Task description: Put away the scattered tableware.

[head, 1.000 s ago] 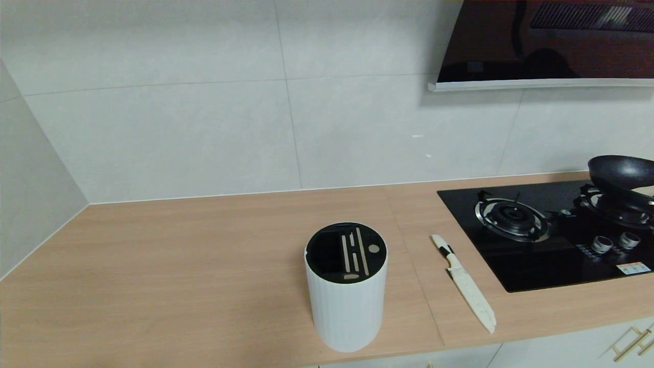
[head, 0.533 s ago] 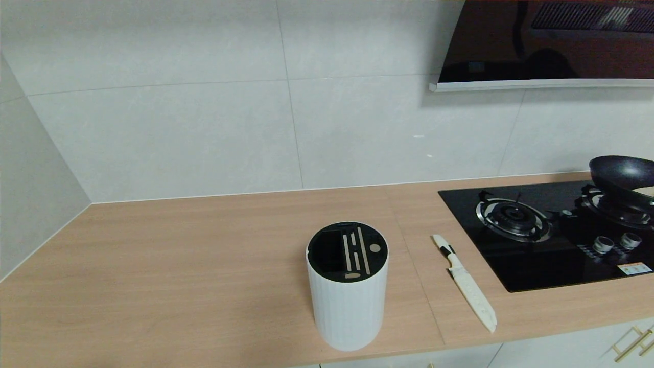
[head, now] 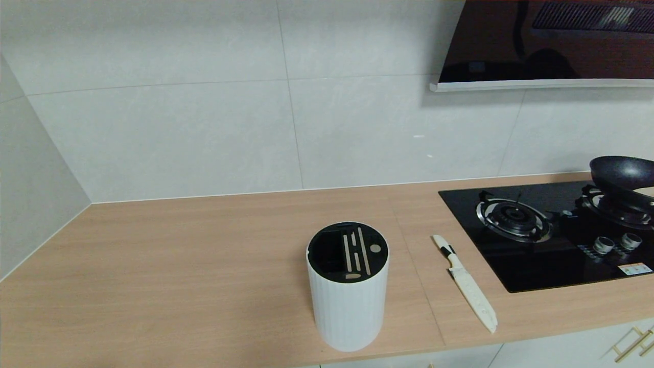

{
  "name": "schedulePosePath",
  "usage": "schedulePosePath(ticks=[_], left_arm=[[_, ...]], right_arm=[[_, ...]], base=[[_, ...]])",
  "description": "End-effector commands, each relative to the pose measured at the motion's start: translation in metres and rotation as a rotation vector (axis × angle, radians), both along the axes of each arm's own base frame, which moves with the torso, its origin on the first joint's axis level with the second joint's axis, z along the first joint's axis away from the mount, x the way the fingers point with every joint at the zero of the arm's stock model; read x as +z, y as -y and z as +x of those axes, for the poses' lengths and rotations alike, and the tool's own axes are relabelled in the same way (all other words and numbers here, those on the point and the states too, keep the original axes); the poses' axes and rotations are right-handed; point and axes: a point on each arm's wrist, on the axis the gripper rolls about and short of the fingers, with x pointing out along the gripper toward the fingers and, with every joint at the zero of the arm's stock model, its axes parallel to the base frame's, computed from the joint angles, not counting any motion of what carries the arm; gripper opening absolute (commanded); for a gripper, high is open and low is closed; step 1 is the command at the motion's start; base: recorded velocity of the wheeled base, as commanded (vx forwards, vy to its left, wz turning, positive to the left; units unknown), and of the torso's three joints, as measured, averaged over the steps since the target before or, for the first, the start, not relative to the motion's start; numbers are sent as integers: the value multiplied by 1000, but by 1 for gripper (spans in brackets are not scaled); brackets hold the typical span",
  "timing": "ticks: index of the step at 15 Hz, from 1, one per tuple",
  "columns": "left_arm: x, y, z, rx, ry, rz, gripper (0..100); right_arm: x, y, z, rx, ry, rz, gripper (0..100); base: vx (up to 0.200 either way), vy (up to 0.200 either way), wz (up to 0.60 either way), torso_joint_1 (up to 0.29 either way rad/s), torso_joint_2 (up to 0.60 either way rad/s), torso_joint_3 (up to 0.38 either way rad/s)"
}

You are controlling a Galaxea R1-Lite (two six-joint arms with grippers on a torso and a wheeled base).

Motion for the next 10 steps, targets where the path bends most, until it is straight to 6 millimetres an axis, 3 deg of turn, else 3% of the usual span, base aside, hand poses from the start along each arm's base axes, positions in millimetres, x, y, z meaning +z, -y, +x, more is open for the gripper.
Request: schedulePosePath(ticks=[1,5,6,10], left_arm=[[0,0,0,1,0,-1,100],[0,0,0,1,0,-1,100],[0,0,0,1,0,1,100],[0,0,0,1,0,-1,100]], right_arm=[[28,0,-9,10,117,19,100],[51,-3,14,153,-102,24,100],[63,-5,38,202,-237,36,100],[97,-12,110,270,-472,37,100]], base=[[0,0,0,0,0,0],[0,0,0,0,0,0],[0,0,0,0,0,0],[0,0,0,0,0,0]])
